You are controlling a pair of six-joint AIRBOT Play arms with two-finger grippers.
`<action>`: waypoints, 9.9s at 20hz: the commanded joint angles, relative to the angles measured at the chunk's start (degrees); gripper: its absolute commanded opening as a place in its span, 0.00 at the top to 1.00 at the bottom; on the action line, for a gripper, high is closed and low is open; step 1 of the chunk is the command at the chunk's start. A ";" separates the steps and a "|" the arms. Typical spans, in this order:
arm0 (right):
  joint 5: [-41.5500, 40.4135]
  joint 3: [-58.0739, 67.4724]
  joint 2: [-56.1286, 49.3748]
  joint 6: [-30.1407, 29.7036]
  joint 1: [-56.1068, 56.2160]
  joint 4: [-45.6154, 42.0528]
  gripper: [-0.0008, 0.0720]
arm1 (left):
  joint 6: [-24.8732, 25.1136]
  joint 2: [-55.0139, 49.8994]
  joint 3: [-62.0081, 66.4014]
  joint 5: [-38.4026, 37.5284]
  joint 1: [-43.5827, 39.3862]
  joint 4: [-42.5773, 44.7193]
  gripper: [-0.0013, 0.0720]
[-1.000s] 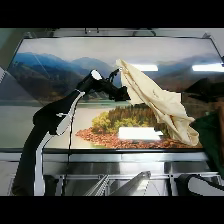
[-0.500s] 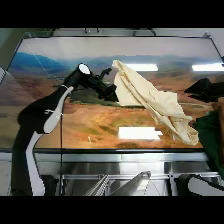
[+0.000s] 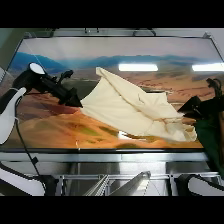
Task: Fold the shirts.
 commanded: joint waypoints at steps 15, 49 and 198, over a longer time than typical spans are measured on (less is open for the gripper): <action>-6.43 -19.74 1.81 -5.25 3.41 8.15 0.96 | 10.25 3.04 -16.46 -0.11 6.67 -4.94 0.96; -8.66 -19.15 0.13 9.38 -13.60 10.10 0.85 | 11.76 3.04 -16.48 -3.34 11.19 -5.79 0.96; 2.08 -19.69 -7.04 -25.03 -6.60 19.93 0.96 | 23.39 15.15 -45.59 7.17 17.77 -28.59 0.96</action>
